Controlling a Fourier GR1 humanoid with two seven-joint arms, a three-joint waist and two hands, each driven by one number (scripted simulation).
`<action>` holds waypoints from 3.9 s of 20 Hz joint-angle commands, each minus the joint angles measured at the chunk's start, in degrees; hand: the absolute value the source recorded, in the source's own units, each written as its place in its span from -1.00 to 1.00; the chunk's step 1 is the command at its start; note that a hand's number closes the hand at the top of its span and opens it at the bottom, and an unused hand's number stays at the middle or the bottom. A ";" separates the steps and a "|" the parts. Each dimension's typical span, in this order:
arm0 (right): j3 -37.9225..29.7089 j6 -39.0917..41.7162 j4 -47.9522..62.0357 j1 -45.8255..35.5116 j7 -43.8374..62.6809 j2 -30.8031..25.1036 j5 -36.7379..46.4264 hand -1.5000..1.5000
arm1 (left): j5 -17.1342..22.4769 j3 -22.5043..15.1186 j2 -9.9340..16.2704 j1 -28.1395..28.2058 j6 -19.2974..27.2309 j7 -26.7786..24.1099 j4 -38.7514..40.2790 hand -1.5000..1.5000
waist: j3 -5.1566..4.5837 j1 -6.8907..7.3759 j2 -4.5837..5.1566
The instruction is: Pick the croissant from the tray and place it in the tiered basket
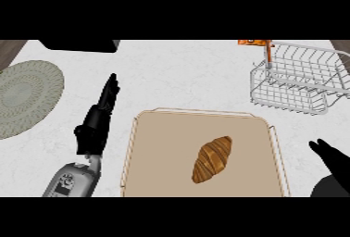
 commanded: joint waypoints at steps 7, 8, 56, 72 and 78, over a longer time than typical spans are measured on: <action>8.98 4.17 -4.43 -13.10 18.10 1.52 1.74 -1.00 | 0.17 0.91 -0.16 0.00 -0.41 -1.44 1.66 0.00 | 0.06 -0.91 -0.22; 10.00 5.57 -1.69 -15.48 17.12 2.55 0.68 -1.00 | 0.04 -0.11 -0.07 -0.17 -1.12 -0.67 -0.02 0.00 | 0.07 0.36 -0.04; 23.53 18.65 34.73 -26.06 19.06 52.80 26.93 -1.00 | -0.13 4.32 0.42 3.36 -2.13 -0.67 -1.50 0.00 | 0.60 -3.27 -0.47; 21.02 19.86 40.83 -18.19 11.12 60.76 38.19 -1.00 | -2.69 3.07 -2.38 5.96 -1.49 -2.44 -1.29 0.00 | 0.65 -3.41 -0.42; 16.43 17.24 46.45 -16.45 3.13 63.37 41.11 -1.00 | -2.91 5.16 -2.40 1.55 -2.41 -0.72 0.74 0.00 | 0.68 -3.37 -0.32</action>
